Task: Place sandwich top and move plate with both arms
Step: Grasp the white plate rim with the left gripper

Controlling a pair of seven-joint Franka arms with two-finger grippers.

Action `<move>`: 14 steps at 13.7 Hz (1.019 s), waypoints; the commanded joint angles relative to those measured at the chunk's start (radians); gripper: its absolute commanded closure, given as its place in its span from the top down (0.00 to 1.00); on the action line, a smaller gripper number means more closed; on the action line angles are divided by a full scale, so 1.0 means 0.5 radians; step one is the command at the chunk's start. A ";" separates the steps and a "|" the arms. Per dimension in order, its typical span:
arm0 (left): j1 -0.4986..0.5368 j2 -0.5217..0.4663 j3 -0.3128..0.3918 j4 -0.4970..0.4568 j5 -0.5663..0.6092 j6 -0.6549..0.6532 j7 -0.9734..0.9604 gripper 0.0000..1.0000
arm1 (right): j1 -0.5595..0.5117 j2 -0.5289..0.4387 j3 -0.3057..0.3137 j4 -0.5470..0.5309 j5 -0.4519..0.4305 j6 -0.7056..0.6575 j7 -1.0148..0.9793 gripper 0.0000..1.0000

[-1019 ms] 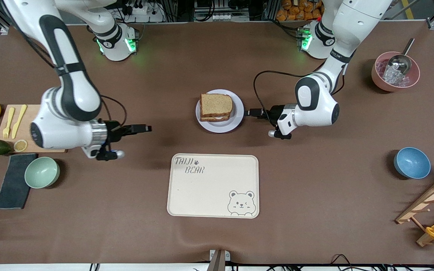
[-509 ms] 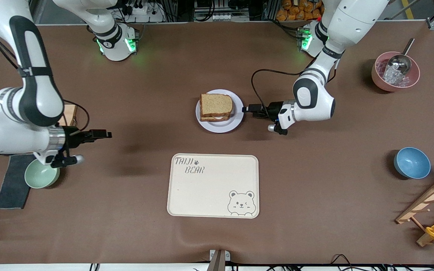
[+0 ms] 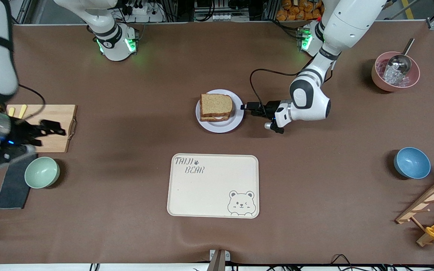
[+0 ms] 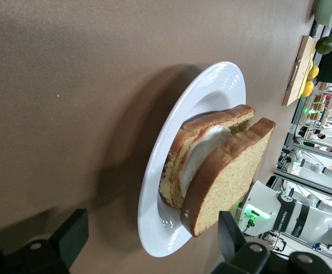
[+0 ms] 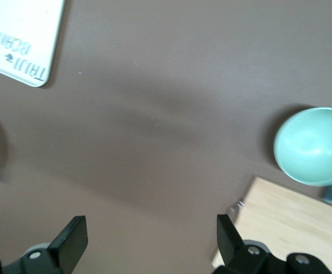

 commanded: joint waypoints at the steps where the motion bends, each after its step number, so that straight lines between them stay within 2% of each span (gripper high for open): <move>1: -0.039 0.012 -0.003 -0.007 -0.220 0.044 0.169 1.00 | -0.057 -0.121 0.024 0.173 -0.062 -0.231 0.040 1.00; 4: -0.076 0.009 -0.003 -0.001 -0.337 0.047 0.188 1.00 | -0.075 -0.253 0.027 0.214 -0.075 -0.345 0.274 1.00; 7: -0.100 0.034 -0.003 0.002 -0.392 0.099 0.240 1.00 | -0.072 -0.360 0.030 0.143 -0.096 -0.348 0.439 1.00; 11: -0.137 0.083 -0.003 0.005 -0.668 0.102 0.479 1.00 | -0.039 -0.486 0.036 -0.123 -0.127 -0.159 0.516 1.00; 14: -0.137 0.083 -0.003 0.002 -0.687 0.102 0.486 1.00 | 0.013 -0.514 0.045 -0.179 -0.228 -0.060 0.523 1.00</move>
